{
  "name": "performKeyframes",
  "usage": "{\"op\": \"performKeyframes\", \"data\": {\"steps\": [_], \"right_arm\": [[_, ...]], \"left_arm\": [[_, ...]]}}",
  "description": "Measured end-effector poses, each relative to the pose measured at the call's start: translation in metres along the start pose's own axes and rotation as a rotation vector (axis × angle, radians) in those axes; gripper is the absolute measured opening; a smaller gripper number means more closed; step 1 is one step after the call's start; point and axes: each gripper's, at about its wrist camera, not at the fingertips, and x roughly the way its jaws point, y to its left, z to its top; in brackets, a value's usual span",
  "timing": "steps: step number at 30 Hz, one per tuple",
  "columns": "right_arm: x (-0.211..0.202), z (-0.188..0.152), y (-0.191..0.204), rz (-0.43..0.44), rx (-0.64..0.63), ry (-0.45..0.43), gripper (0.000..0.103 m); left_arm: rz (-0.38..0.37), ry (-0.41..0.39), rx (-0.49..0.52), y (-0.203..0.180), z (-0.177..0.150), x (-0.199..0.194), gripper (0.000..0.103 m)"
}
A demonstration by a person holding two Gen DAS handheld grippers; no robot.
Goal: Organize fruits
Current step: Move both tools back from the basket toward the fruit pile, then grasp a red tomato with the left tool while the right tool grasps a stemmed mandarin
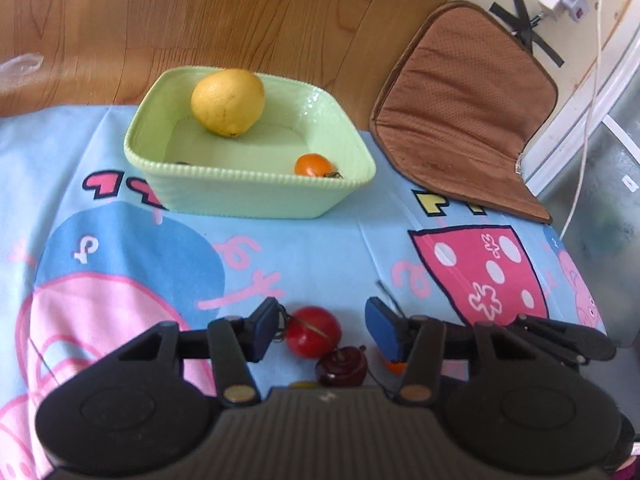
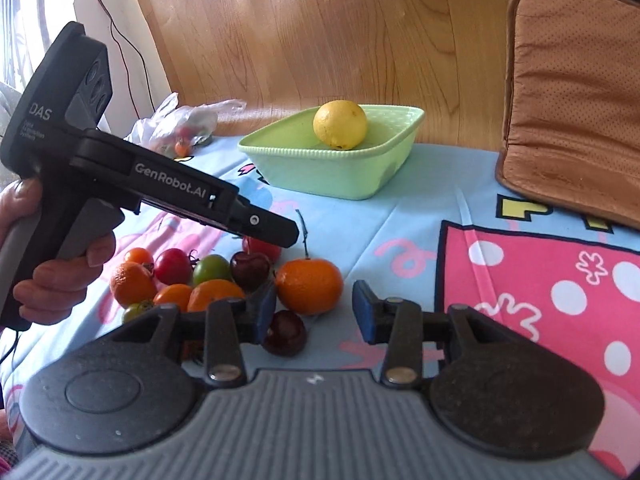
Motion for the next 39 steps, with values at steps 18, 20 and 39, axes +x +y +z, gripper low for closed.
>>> {"op": "performKeyframes", "data": {"steps": [18, 20, 39], "right_arm": [[0.01, 0.003, -0.013, -0.039, 0.012, -0.075, 0.045], [0.01, 0.002, -0.014, -0.036, 0.018, -0.075, 0.045], [0.01, 0.001, -0.011, -0.029, 0.019, -0.054, 0.046]], "left_arm": [[0.125, 0.072, 0.256, -0.027, 0.013, 0.016, 0.044], [0.15, 0.082, 0.318, -0.029, 0.002, 0.008, 0.045], [0.193, 0.121, 0.338, -0.012, -0.023, -0.023, 0.043]]}}
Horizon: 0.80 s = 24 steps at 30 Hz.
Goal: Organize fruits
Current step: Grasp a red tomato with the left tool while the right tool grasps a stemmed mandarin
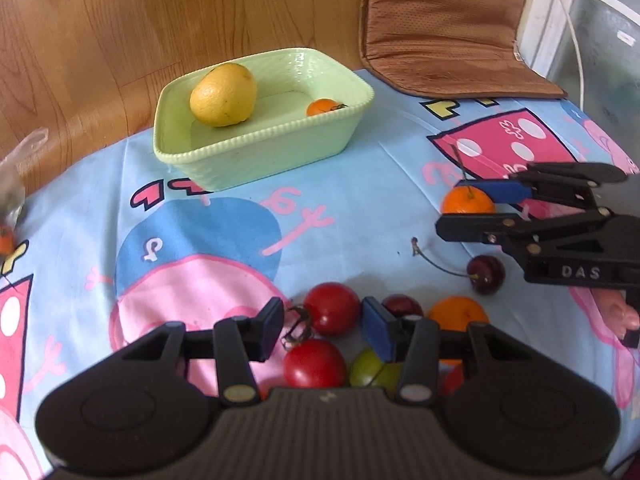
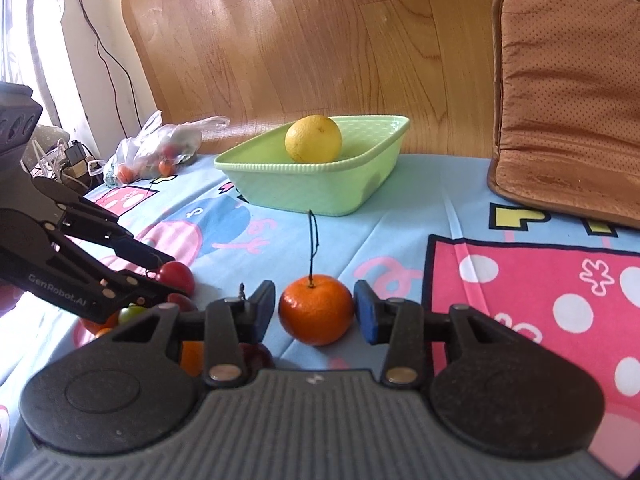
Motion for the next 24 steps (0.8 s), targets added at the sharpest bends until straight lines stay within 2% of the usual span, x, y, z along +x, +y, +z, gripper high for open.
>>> {"op": "performKeyframes", "data": {"steps": [1, 3, 4, 5, 8, 12, 21, 24], "right_arm": [[0.0, 0.0, 0.0, 0.0, -0.001, 0.004, 0.046], [0.0, 0.0, 0.001, 0.003, -0.006, 0.004, 0.046], [0.0, -0.001, 0.001, 0.005, -0.007, 0.005, 0.045], [0.0, -0.001, 0.001, -0.002, -0.004, 0.005, 0.042], [-0.002, 0.002, -0.007, -0.041, 0.048, -0.02, 0.042], [-0.003, 0.004, -0.017, -0.056, 0.102, -0.032, 0.042], [-0.003, 0.004, -0.009, -0.054, 0.052, -0.01, 0.05], [-0.006, 0.002, -0.002, -0.074, -0.003, -0.001, 0.058]], "left_arm": [[-0.003, -0.014, -0.012, 0.001, 0.002, 0.002, 0.043], [-0.015, -0.031, -0.034, 0.004, 0.007, 0.005, 0.032], [-0.021, -0.038, -0.05, 0.006, 0.011, 0.007, 0.03], [-0.024, -0.046, -0.069, 0.009, 0.015, 0.009, 0.03], [-0.008, -0.08, -0.131, 0.022, 0.026, 0.012, 0.03], [-0.051, -0.113, -0.216, 0.04, 0.03, 0.007, 0.03], [-0.04, -0.095, -0.222, 0.043, 0.019, 0.011, 0.036], [-0.015, -0.084, -0.186, 0.038, 0.015, 0.011, 0.039]]}}
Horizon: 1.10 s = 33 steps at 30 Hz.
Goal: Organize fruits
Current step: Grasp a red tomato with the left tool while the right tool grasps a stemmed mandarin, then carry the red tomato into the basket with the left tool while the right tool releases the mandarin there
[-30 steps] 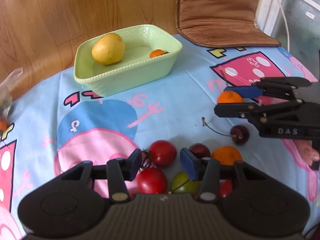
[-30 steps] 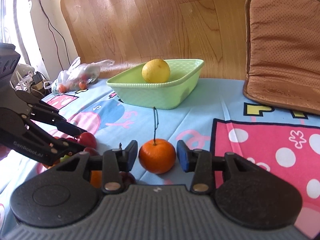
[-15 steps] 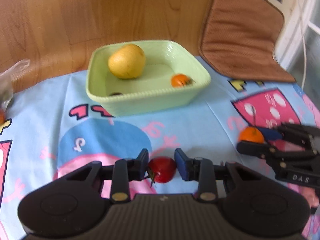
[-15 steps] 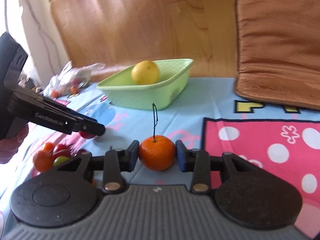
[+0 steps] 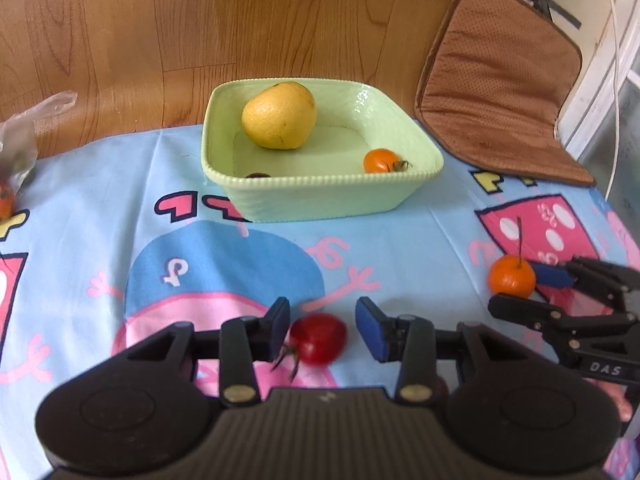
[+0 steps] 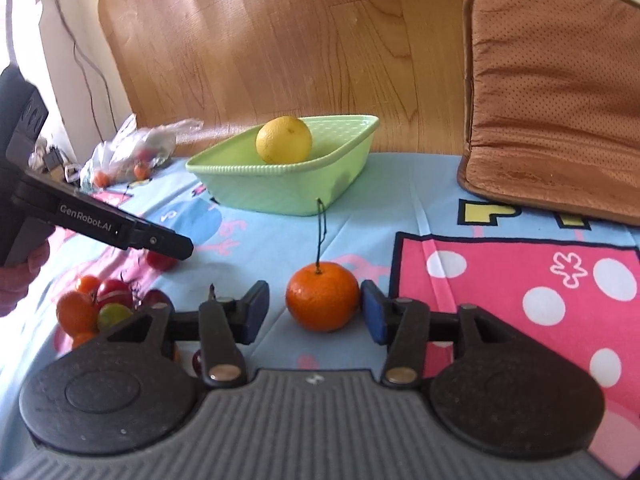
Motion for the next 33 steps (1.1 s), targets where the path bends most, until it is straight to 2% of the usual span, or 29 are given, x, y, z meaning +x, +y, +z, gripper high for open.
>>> {"op": "performKeyframes", "data": {"steps": [1, 4, 6, 7, 9, 14, 22, 25, 29, 33], "right_arm": [[-0.002, -0.001, 0.002, -0.01, -0.016, -0.004, 0.061], [-0.005, -0.002, 0.006, -0.035, -0.056, -0.016, 0.062], [-0.005, -0.002, 0.005, -0.045, -0.054, -0.015, 0.061], [-0.004, -0.002, 0.004, -0.041, -0.05, -0.007, 0.06], [-0.001, -0.003, 0.005, -0.053, -0.065, 0.013, 0.043], [-0.002, 0.001, 0.009, -0.046, -0.061, -0.006, 0.04], [0.008, 0.05, 0.019, -0.003, -0.061, -0.097, 0.04], [0.026, 0.068, 0.018, 0.0, -0.04, -0.119, 0.04], [0.051, 0.079, 0.012, -0.021, 0.0, -0.117, 0.04], [0.065, 0.083, 0.01, -0.024, 0.011, -0.11, 0.04]], "left_arm": [[0.01, 0.004, 0.016, -0.001, -0.002, -0.001, 0.041], [0.018, -0.001, 0.041, 0.0, -0.01, -0.006, 0.045], [0.018, 0.0, 0.057, 0.003, -0.015, -0.008, 0.043], [0.022, -0.01, 0.068, 0.003, -0.018, -0.009, 0.036], [0.025, -0.039, 0.087, 0.004, -0.024, -0.011, 0.032], [-0.011, -0.085, 0.035, 0.012, -0.025, -0.014, 0.031], [-0.079, -0.238, -0.067, 0.021, 0.017, -0.031, 0.031], [-0.052, -0.27, -0.089, 0.019, 0.039, -0.025, 0.031], [0.015, -0.265, -0.126, 0.017, 0.062, -0.002, 0.031], [0.07, -0.271, -0.138, 0.016, 0.072, 0.013, 0.031]]}}
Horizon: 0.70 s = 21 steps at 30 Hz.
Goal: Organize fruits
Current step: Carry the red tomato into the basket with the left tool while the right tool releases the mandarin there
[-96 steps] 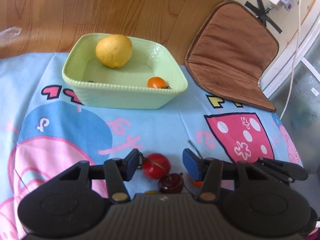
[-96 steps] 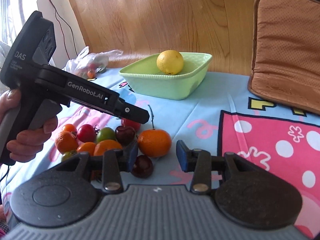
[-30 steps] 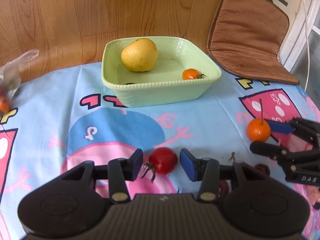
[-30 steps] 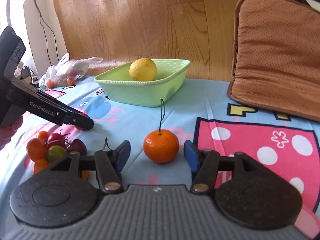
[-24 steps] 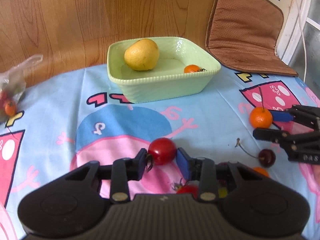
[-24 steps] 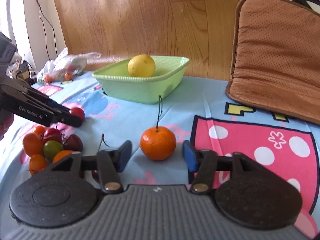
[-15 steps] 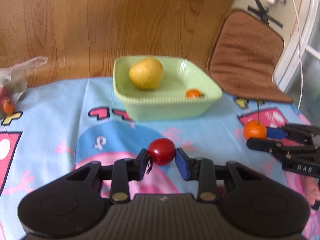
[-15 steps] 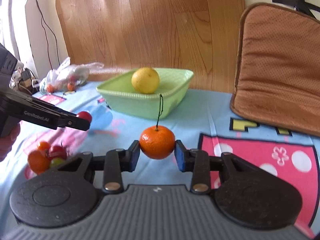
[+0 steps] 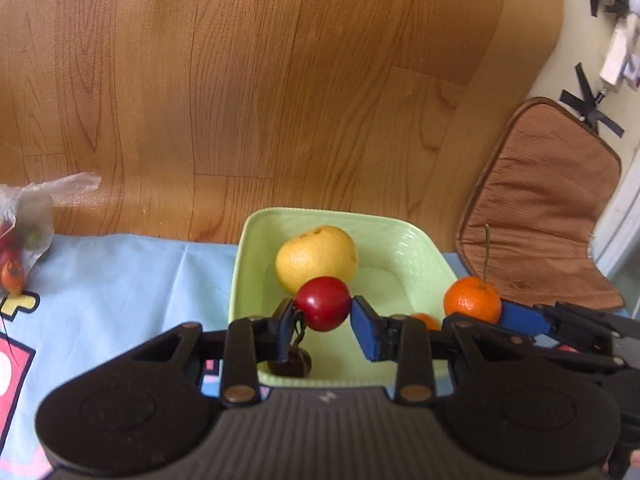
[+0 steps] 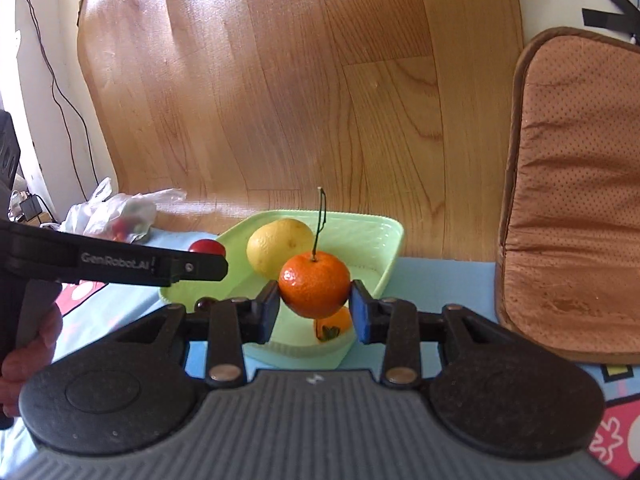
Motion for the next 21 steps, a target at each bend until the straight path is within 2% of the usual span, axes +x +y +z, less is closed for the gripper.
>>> {"op": "performKeyframes", "data": {"steps": [7, 21], "right_arm": [[0.025, 0.003, 0.005, -0.018, -0.039, 0.041, 0.04], [0.039, 0.007, 0.015, -0.041, -0.068, 0.081, 0.043]], "left_arm": [[0.076, -0.013, 0.045, -0.004, 0.002, 0.015, 0.031], [0.128, 0.018, 0.032, 0.002, -0.007, 0.024, 0.032]]}}
